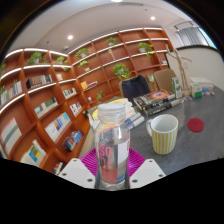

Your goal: Pour water

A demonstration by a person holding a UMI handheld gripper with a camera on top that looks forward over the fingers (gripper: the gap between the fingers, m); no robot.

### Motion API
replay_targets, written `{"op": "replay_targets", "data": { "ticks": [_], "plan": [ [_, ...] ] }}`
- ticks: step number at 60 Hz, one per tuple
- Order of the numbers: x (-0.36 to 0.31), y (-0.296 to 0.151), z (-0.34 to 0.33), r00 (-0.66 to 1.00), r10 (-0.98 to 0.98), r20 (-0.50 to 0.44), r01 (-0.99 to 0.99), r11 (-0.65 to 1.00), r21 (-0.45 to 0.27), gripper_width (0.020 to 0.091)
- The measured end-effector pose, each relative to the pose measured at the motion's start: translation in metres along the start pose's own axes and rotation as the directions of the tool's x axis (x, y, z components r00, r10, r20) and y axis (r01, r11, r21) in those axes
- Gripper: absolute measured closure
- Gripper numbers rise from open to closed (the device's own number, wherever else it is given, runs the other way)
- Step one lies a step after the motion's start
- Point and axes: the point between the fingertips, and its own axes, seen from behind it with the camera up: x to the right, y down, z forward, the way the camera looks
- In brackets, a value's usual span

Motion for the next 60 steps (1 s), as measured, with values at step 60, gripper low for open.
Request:
{"op": "replay_targets", "data": {
  "ticks": [60],
  "plan": [
    [0.019,-0.086,0.045,0.179,0.972,0.155,-0.962,0.206,-0.179,0.0732]
  ]
}}
